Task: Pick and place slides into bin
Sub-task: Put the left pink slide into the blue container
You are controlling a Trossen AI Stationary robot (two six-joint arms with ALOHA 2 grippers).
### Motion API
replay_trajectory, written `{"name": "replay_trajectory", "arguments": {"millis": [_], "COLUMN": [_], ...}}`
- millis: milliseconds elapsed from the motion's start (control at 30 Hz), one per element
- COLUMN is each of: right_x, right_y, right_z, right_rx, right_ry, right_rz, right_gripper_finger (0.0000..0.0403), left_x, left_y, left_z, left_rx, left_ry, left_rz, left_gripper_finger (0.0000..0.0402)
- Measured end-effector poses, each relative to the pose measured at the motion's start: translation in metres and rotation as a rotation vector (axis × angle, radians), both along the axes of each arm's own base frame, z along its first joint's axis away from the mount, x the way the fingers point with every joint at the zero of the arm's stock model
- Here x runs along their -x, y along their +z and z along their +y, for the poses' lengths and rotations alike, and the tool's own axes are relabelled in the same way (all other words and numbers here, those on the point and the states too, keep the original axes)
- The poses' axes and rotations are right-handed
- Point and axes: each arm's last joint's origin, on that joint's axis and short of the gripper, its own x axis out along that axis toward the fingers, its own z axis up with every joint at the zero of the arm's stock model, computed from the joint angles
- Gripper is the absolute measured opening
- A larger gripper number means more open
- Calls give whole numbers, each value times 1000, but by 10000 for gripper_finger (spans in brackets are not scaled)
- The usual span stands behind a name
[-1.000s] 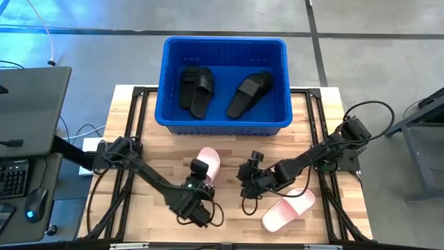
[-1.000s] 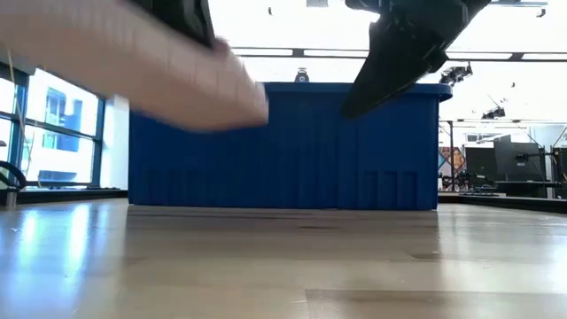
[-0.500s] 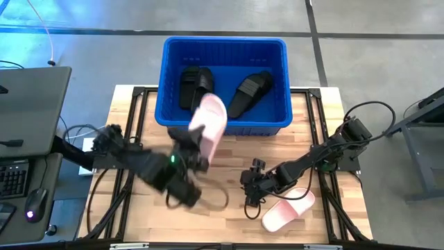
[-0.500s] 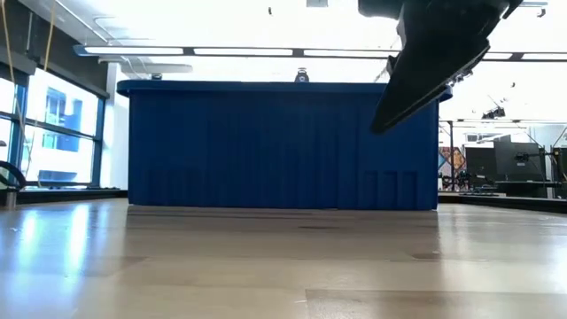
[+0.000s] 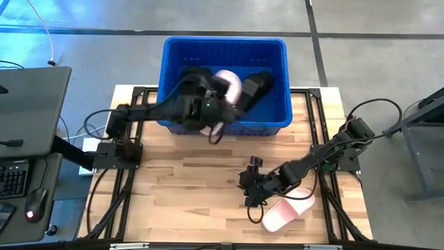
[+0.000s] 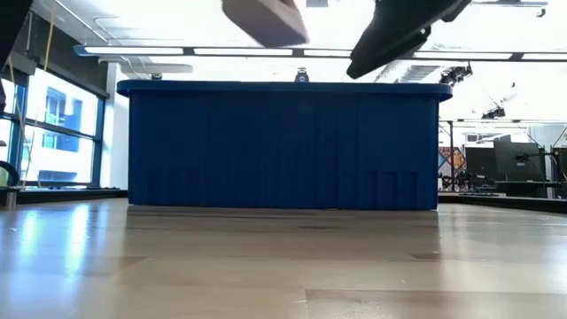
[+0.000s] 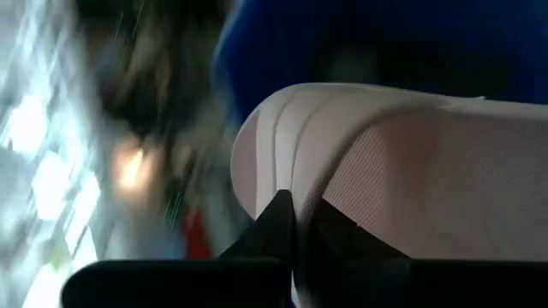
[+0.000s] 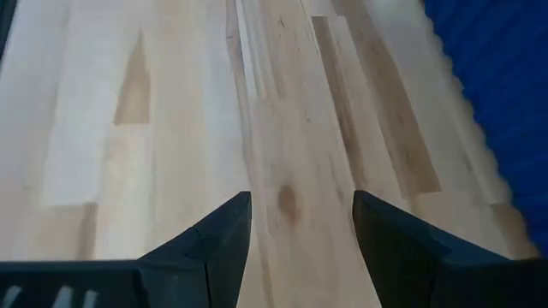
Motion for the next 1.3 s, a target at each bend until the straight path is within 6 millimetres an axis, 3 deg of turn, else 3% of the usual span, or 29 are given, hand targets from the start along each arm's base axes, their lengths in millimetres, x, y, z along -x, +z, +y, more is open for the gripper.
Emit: {"name": "replay_trajectory", "arguments": {"millis": [67,167,267,400,500,667,800,967,1133,1300], "right_x": [1,4,8,15,21,31,39,49,58,62], "right_y": [0,-3,-4,-6,-7,-10,-11,-13,-14,-14], "right_z": [0,-1,-1,3,5,9,12,18,24,29], "right_rx": [25,48,60,61,64,10,-39,-88,-117,-155], "right_ry": [14,16,13,-51,-122,-254,-340,-425,-483,-525], "right_rz": [11,46,76,88,80,79,84,84,70,47], "right_gripper_finger": [197,197,197,197,197,197,197,197,197,197], "left_x": [-11,-25,-26,-22,-24,-26,-32,-38,-42,-49], "left_y": [4,16,17,5,-11,-54,-84,-115,-126,-127], "left_z": [15,32,57,95,124,177,204,217,207,200], "left_rx": [44,-31,-51,64,119,259,273,348,347,311], "left_ry": [-182,-358,-446,-531,-509,-479,-443,-477,-547,-589], "left_rz": [-11,-68,-59,-74,-79,-47,-16,42,162,192], "left_gripper_finger": [2,1,1,1,1,1,1,1,5,38]}}
